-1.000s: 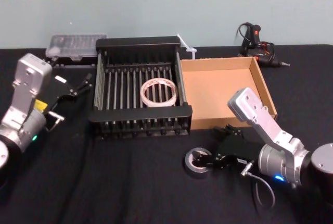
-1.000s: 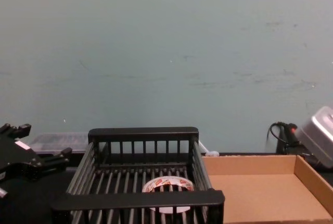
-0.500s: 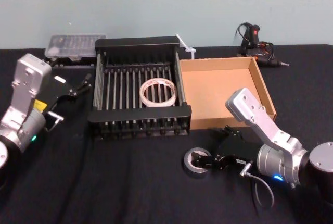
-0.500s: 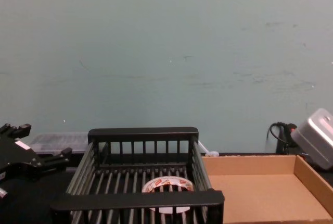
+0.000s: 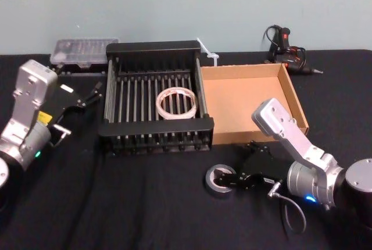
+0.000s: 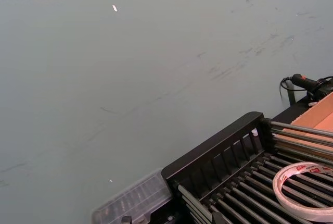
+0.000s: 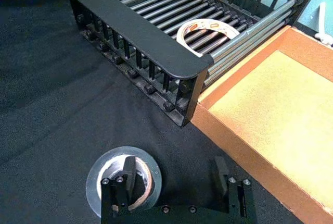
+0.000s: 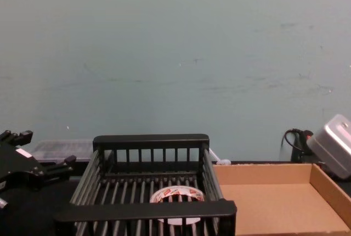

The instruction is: Pick up the white tape and place it into the black box , Pick up the silver tape and place it into the brown box.

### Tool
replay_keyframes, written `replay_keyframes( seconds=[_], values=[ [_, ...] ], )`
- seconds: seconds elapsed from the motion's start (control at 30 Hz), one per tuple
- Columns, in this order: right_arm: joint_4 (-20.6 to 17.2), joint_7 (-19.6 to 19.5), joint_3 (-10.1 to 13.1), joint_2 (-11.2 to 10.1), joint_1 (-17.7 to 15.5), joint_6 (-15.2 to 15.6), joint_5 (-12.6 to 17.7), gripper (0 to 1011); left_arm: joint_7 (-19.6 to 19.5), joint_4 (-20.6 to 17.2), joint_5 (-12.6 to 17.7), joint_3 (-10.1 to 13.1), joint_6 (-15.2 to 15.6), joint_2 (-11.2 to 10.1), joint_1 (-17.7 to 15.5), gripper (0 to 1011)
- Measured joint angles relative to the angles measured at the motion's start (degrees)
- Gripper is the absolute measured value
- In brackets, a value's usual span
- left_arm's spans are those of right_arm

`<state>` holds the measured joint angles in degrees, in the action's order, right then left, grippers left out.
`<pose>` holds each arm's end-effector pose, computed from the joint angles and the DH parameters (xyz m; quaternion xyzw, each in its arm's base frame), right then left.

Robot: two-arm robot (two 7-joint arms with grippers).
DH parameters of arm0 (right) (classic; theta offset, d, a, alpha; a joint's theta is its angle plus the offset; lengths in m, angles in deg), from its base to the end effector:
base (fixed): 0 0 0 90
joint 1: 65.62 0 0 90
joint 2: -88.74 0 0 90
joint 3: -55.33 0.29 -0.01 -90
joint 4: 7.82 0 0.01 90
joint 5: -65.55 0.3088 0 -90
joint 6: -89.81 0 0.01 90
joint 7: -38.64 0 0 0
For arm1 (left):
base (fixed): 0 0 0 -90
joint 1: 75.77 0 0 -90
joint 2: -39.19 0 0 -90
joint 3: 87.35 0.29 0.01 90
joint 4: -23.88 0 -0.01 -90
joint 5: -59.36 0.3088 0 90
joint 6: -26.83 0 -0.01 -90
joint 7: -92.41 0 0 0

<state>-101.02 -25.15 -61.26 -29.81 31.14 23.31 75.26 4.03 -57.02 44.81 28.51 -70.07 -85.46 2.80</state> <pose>0.3291 -0.0072 -0.2851 -0.2753 0.0513 -0.3470 0.8951 0.3581 0.0827 -0.3023 0.1416 -0.1324 0.5800 0.7913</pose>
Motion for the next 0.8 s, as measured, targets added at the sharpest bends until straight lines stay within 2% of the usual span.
replay_keyframes(
  seconds=[0.03,0.2,0.7,0.8],
  values=[
    [0.00,0.00,0.01,0.00,0.00,0.00,0.00,944,0.00,0.00,0.00,0.00,0.00,0.00,0.00,1001],
    [0.00,-0.03,0.02,0.00,-0.01,0.00,0.00,817,0.00,0.00,0.00,0.00,0.00,0.00,0.00,1001],
    [0.02,-0.12,0.02,0.00,-0.02,-0.01,0.00,647,0.00,0.00,0.00,0.00,0.00,0.00,0.00,1001],
    [0.03,-0.13,0.02,0.00,-0.02,0.00,0.00,533,0.00,0.00,0.00,0.00,0.00,0.00,0.00,1001]
  ],
)
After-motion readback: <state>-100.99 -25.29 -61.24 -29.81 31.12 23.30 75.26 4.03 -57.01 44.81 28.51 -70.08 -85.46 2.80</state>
